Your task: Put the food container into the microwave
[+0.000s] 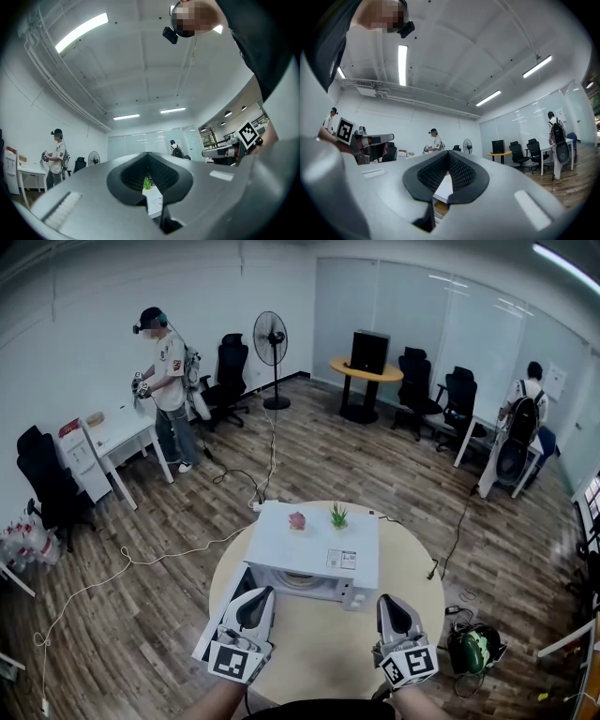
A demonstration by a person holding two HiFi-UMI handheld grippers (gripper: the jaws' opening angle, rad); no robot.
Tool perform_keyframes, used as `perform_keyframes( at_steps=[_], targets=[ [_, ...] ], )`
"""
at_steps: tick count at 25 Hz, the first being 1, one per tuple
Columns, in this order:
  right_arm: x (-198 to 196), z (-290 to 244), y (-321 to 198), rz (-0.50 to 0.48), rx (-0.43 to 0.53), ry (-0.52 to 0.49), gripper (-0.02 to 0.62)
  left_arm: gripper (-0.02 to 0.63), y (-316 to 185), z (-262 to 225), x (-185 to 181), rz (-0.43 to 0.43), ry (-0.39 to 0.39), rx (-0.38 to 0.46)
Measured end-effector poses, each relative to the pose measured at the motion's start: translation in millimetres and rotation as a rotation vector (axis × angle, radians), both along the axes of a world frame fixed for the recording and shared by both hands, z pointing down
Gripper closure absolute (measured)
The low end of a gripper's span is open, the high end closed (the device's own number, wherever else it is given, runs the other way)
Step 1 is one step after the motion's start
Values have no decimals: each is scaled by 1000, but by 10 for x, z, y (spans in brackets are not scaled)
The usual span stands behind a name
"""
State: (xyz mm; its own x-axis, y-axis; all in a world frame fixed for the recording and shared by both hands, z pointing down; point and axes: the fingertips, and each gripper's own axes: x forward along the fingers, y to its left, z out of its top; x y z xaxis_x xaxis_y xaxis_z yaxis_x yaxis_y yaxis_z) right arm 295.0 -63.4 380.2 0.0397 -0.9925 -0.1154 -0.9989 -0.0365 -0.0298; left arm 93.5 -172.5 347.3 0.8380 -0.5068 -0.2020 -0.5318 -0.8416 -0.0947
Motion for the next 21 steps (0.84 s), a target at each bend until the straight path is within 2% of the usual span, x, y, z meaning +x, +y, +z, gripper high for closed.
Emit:
perform_keyframes(
  at_steps=[21],
  targets=[
    [-55, 7, -27, -6, -11, 38, 588, 609, 23, 50, -7, -16, -19, 3]
  ],
)
